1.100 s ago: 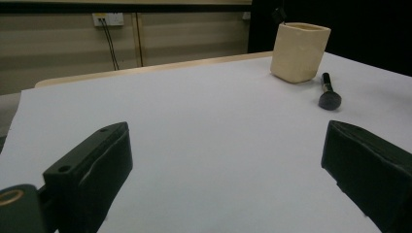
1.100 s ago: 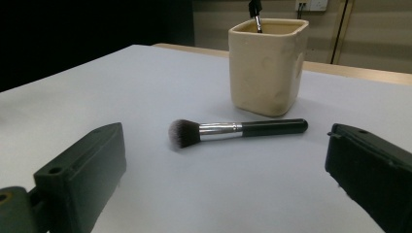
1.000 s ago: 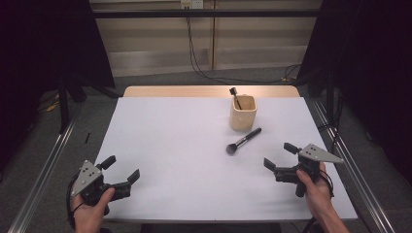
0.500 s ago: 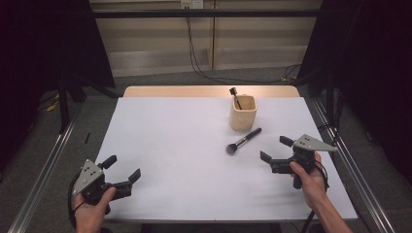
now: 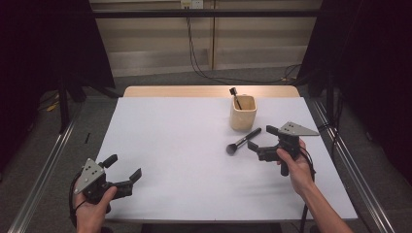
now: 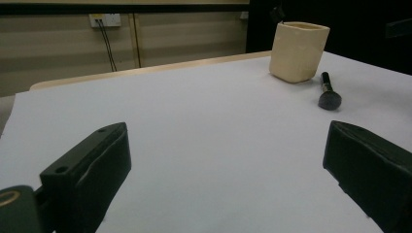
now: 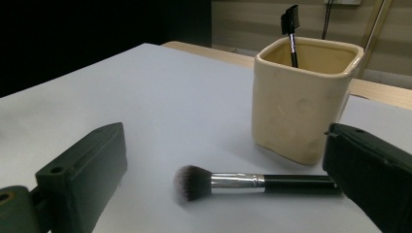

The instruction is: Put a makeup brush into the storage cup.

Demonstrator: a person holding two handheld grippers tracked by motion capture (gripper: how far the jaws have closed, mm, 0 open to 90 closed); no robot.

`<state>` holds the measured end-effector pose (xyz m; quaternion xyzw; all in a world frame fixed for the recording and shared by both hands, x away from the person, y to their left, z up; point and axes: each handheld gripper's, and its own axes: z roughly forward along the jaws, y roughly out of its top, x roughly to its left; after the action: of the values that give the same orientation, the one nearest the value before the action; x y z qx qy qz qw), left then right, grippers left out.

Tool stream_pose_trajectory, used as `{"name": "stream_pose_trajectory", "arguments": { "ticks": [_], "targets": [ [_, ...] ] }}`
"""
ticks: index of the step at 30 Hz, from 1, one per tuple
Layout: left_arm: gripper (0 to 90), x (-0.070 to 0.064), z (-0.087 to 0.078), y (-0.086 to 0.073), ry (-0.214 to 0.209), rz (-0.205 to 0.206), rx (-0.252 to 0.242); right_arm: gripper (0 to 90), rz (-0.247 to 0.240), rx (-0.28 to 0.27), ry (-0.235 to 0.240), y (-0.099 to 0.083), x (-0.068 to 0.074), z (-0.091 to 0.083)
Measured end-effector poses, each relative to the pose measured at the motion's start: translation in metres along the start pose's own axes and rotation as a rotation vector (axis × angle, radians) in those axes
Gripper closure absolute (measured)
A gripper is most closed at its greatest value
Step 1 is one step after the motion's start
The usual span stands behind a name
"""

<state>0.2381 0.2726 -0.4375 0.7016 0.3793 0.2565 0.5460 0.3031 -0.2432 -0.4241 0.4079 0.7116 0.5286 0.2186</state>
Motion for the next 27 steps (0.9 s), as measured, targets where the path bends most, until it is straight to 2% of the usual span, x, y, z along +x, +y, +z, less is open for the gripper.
{"name": "stream_pose_trajectory", "arguments": {
  "ticks": [2, 6, 10, 13, 16, 18, 27],
  "targets": [
    [3.3, 0.000, 0.000, 0.000, 0.001, 0.001, 0.002, 2.0, 0.005, 0.021, 0.023, 0.003, -0.003, 0.003],
    [3.3, 0.000, 0.000, 0.000, -0.002, -0.002, 0.002, 3.0, -0.001, 0.012, 0.011, 0.010, -0.006, 0.009],
    [3.4, 0.000, 0.001, 0.000, -0.005, 0.003, 0.010, 2.8, -0.023, 0.039, 0.016, 0.018, -0.008, 0.016],
    [3.4, 0.000, 0.001, 0.000, -0.003, 0.008, 0.011, 2.9, -0.039, 0.035, 0.011, 0.022, -0.008, 0.022],
    [3.4, 0.000, 0.001, 0.000, -0.004, 0.007, 0.011, 2.7, -0.047, 0.087, 0.034, 0.025, -0.009, 0.026],
    [3.3, 0.000, 0.001, 0.000, -0.004, 0.008, 0.012, 2.6, -0.056, 0.151, 0.067, 0.027, -0.010, 0.028],
    [3.3, 0.001, 0.001, 0.000, -0.001, 0.012, 0.019, 3.2, -0.103, 0.269, 0.101, 0.033, -0.014, 0.035]
  ]
}}
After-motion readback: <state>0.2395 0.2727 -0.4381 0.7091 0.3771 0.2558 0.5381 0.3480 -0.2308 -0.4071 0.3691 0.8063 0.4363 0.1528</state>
